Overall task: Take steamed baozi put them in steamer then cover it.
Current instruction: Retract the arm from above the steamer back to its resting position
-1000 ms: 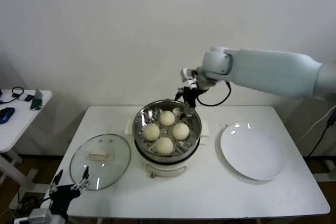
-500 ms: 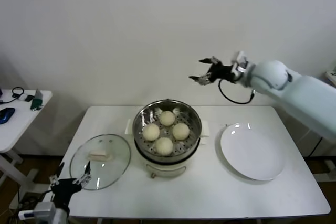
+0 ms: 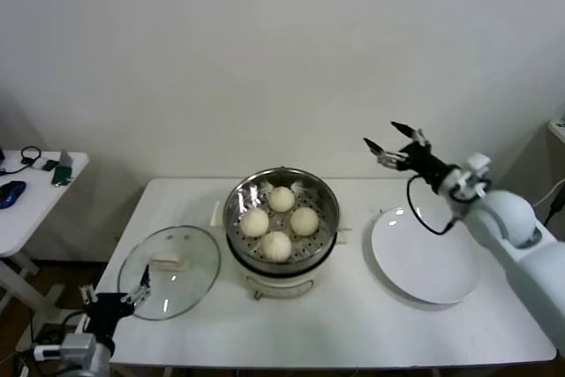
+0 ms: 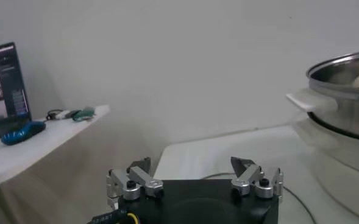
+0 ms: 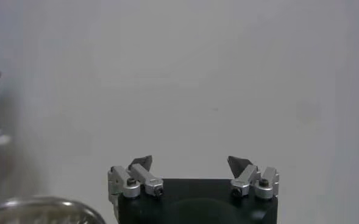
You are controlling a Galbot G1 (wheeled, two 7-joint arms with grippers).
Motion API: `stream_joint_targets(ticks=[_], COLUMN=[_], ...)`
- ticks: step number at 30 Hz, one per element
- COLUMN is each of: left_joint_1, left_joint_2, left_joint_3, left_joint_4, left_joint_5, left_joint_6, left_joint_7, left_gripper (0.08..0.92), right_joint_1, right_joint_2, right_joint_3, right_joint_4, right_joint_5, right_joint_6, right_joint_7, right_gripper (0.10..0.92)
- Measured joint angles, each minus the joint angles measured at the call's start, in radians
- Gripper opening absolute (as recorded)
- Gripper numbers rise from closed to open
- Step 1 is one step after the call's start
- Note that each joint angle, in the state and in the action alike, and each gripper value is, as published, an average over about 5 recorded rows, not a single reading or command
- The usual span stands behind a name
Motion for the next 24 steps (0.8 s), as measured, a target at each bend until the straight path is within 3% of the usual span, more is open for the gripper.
stream_joint_targets(ticks=[14, 24], left_joint_1=[0.002, -0.01], left_joint_2=[0.033, 0.053], left_joint_3=[0.007, 0.044], left_joint_4=[0.02, 0.127], left_joint_5=[0.111, 0.542], left_joint_6=[-0.056, -0.194], left_joint_7=[-0.03, -0.216], left_gripper=[0.823, 0.823], right_joint_1=[-0.588, -0.716], right_joint_2=[0.282, 0.427], right_joint_3=[0.317, 0.34], right_joint_4=[0.018, 0.006], right_joint_5=[-0.119, -0.202], right_joint_6=[0.305, 0.402], right_joint_7=[-0.031, 0.011], right_gripper=[0.823, 0.823])
